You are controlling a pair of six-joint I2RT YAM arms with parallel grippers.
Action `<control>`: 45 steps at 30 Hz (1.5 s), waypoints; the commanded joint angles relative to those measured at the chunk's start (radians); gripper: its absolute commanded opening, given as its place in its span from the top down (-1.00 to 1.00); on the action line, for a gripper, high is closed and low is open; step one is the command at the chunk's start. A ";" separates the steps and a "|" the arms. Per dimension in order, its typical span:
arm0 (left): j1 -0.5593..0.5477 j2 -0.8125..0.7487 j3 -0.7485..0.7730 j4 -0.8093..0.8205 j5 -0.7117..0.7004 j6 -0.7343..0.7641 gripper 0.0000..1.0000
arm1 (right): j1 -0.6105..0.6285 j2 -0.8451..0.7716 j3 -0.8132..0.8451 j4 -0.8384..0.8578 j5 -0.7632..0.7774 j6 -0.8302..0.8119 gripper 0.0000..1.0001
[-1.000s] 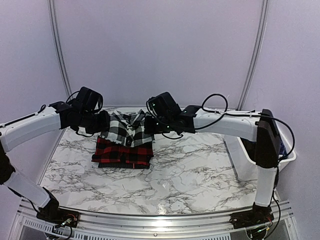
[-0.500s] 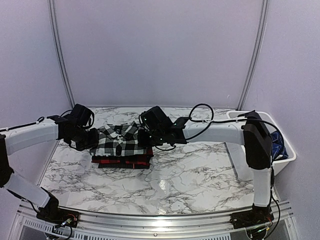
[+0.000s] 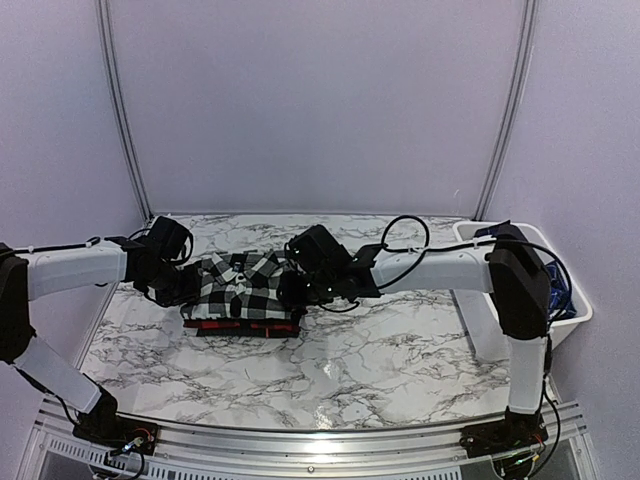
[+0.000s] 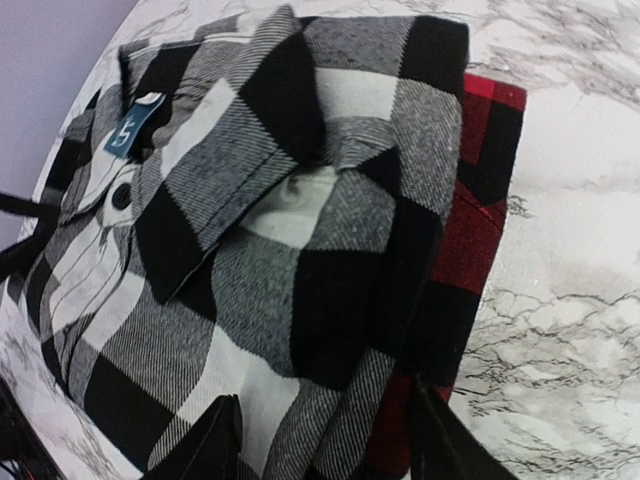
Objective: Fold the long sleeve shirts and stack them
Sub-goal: Place the square-folded shirt on the square-folded shirt, then move the rectangle-folded shirt to the corner of the board.
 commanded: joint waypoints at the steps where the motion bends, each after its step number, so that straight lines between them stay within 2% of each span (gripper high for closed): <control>1: 0.011 -0.044 0.015 -0.001 -0.036 0.015 0.43 | 0.002 -0.082 0.003 -0.044 0.041 -0.032 -0.14; 3: 0.014 -0.074 0.020 -0.015 -0.047 0.015 0.13 | -0.002 -0.097 -0.001 -0.053 0.046 -0.043 -0.30; 8: 0.015 -0.175 0.008 -0.046 -0.054 0.000 -0.41 | -0.009 -0.155 -0.022 -0.069 0.081 -0.079 -0.67; 11: 0.015 -0.244 -0.020 -0.061 -0.012 -0.026 -0.58 | -0.013 -0.203 -0.051 -0.065 0.109 -0.104 -0.84; 16: -0.033 -0.377 -0.135 -0.075 0.045 -0.090 -0.71 | -0.020 -0.258 -0.095 -0.069 0.145 -0.140 -0.94; 20: -0.167 -0.499 -0.215 -0.120 -0.030 -0.193 -0.76 | -0.027 -0.297 -0.135 -0.066 0.165 -0.149 -0.97; 24: -0.346 -0.551 -0.293 -0.129 -0.126 -0.340 -0.77 | -0.043 -0.328 -0.175 -0.060 0.177 -0.157 -0.97; 26: -0.408 -0.527 -0.318 -0.129 -0.173 -0.370 -0.78 | -0.054 -0.345 -0.194 -0.057 0.179 -0.158 -0.97; 30: -0.445 -0.423 -0.328 -0.078 -0.210 -0.365 -0.80 | -0.071 -0.381 -0.234 -0.053 0.187 -0.152 -0.97; 34: -0.444 -0.304 -0.323 0.032 -0.232 -0.316 -0.83 | -0.082 -0.416 -0.271 -0.054 0.194 -0.143 -0.97; 39: -0.432 -0.145 -0.306 0.194 -0.189 -0.222 -0.82 | -0.090 -0.465 -0.322 -0.064 0.204 -0.129 -0.97; 45: -0.373 -0.028 -0.290 0.273 -0.165 -0.138 -0.82 | -0.102 -0.516 -0.366 -0.073 0.211 -0.123 -0.97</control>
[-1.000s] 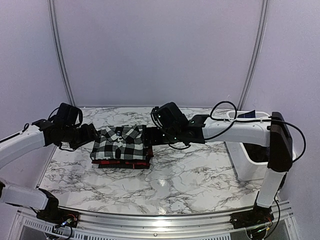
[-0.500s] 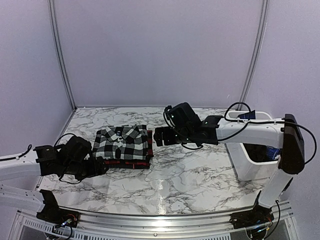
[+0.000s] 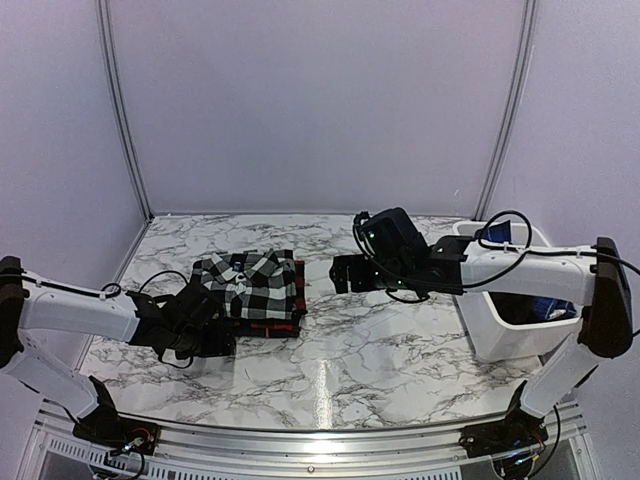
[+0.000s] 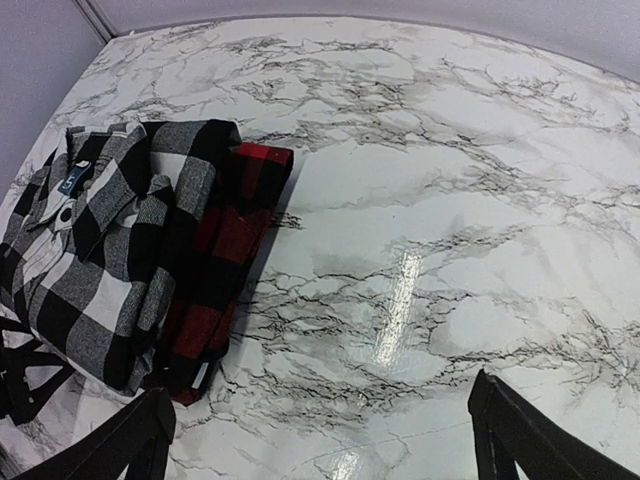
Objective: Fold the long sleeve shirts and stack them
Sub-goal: Move the rectangle-folded shirt to the corner of the board.
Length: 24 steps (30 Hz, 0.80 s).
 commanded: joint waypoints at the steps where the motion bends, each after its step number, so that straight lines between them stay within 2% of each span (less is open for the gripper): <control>1: 0.062 0.055 0.021 0.109 0.029 0.086 -0.82 | -0.017 -0.048 -0.017 -0.014 0.021 0.011 -0.97; 4: 0.098 0.092 0.034 0.178 0.074 0.156 -0.80 | -0.020 -0.057 -0.023 -0.015 0.022 0.014 -0.97; 9: 0.127 0.211 0.128 0.193 0.124 0.235 -0.77 | -0.027 -0.064 -0.027 -0.018 0.022 0.011 -0.97; 15: 0.130 0.336 0.249 0.202 0.121 0.245 -0.76 | -0.043 -0.086 -0.037 -0.032 0.028 0.007 -0.97; 24: 0.149 0.585 0.568 0.162 0.143 0.244 -0.76 | -0.059 -0.148 -0.045 -0.091 0.049 -0.007 -0.97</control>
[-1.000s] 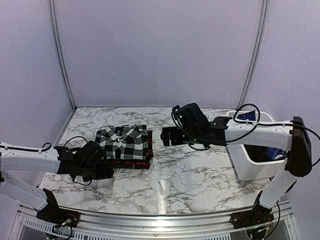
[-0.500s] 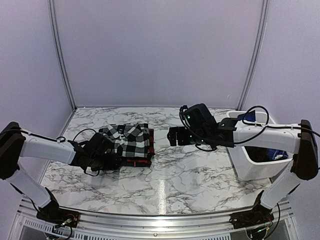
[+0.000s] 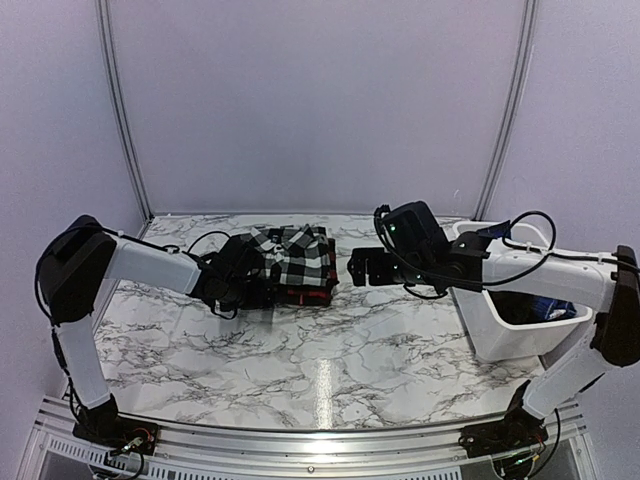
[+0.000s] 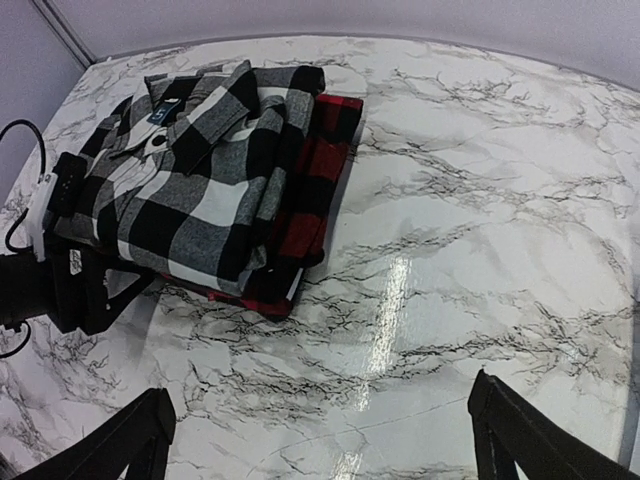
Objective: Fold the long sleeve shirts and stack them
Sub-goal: Move the rectangle-folded shirt to the corner of the board.
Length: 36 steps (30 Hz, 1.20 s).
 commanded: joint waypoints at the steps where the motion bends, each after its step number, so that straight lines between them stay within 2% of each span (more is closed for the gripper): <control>1: 0.012 0.128 0.150 -0.031 0.059 0.011 -0.76 | -0.011 -0.058 0.000 -0.059 0.037 -0.011 -0.97; 13: 0.042 0.470 0.638 -0.101 0.145 -0.012 -0.75 | -0.030 -0.150 -0.036 -0.132 0.053 -0.006 -0.97; 26: 0.061 0.709 1.046 -0.168 0.240 -0.050 -0.75 | -0.031 -0.186 -0.016 -0.195 0.064 0.005 -0.97; 30: 0.062 0.735 1.103 -0.177 0.259 -0.059 -0.75 | -0.032 -0.201 -0.016 -0.211 0.065 0.012 -0.97; 36: 0.062 0.622 1.018 -0.178 0.225 -0.026 -0.79 | -0.032 -0.215 -0.006 -0.215 0.059 -0.004 -0.97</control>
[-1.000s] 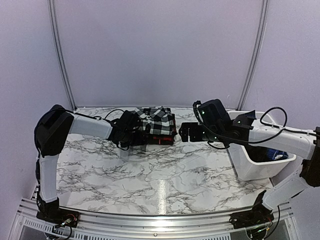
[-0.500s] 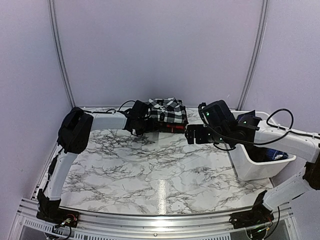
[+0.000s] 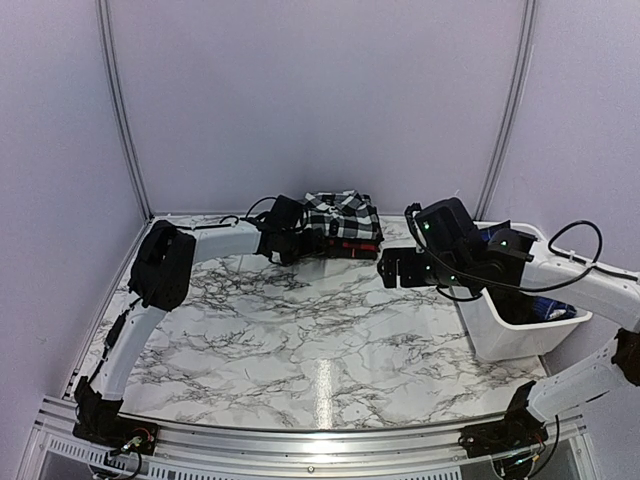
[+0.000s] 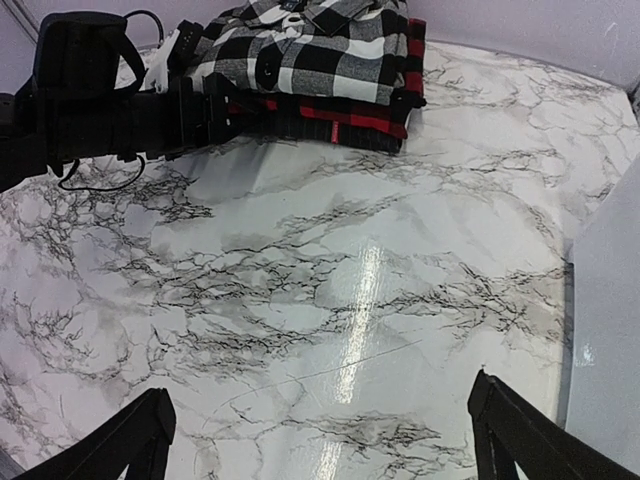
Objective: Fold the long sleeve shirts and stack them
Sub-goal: Move the rectangle-folded shirt to the corner of the board, then reset both arms
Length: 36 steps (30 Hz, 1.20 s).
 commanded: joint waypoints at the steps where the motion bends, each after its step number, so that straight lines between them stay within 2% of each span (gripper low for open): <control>1: 0.001 -0.111 -0.083 -0.050 -0.004 0.030 -0.79 | -0.009 -0.024 0.038 -0.021 0.012 -0.010 -0.97; 12: -0.029 -0.633 -0.592 -0.028 -0.068 0.100 -0.86 | -0.009 -0.020 0.060 0.008 0.022 -0.026 -0.97; 19: -0.099 -0.950 -0.874 -0.025 -0.161 0.123 -0.95 | -0.008 -0.034 0.051 0.020 0.129 0.069 -0.97; 28: -0.169 -1.212 -1.057 -0.006 -0.250 0.083 -0.98 | -0.009 -0.131 -0.041 0.077 0.134 0.066 -0.97; 36: -0.171 -1.321 -1.125 0.002 -0.346 0.121 -0.98 | -0.008 -0.181 -0.092 0.101 0.120 0.010 -0.97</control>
